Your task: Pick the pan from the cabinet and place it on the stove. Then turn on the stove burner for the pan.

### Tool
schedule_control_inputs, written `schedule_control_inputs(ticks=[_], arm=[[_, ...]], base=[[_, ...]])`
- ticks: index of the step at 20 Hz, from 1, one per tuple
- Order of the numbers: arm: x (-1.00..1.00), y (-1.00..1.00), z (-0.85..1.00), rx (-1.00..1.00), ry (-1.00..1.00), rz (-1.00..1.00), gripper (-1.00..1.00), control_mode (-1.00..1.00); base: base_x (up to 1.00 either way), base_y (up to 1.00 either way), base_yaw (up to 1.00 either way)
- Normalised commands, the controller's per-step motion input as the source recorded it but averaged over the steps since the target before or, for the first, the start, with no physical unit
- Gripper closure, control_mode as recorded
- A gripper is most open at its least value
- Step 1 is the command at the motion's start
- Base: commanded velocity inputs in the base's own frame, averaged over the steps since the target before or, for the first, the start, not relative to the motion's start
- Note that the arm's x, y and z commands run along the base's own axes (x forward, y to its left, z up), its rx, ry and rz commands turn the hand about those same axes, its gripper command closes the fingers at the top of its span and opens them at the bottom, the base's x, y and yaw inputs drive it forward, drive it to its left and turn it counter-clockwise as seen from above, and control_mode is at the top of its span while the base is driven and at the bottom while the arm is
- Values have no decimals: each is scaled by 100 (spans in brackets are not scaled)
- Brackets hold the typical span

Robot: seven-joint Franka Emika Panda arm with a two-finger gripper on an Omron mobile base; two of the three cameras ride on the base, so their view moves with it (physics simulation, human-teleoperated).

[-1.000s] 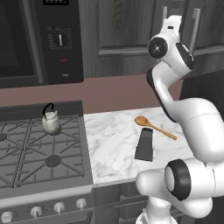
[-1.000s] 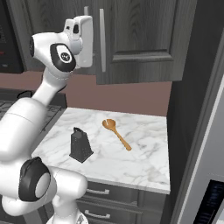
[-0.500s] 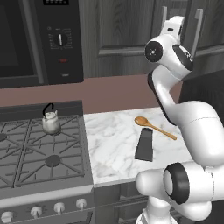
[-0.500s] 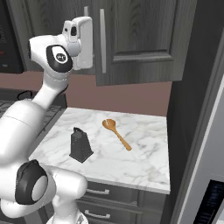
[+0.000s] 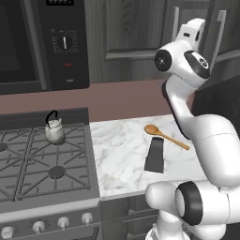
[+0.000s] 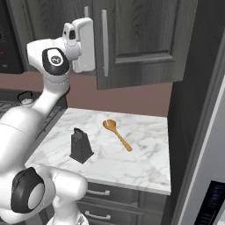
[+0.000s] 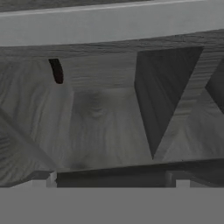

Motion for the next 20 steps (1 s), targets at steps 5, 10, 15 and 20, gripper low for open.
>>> schedule_control_inputs(ticks=[5, 10, 15, 20], arm=[[-56, -62, 0, 5, -7, -10, -100, -100], [-55, -79, 0, 8, -5, -9, -100, -100], [-45, -85, 0, 10, -3, -8, -100, -100], [-43, -94, 0, 12, -1, -7, -100, -100]], base=[[0, 0, 0], [0, 0, 0], [0, 0, 0], [0, 0, 0]])
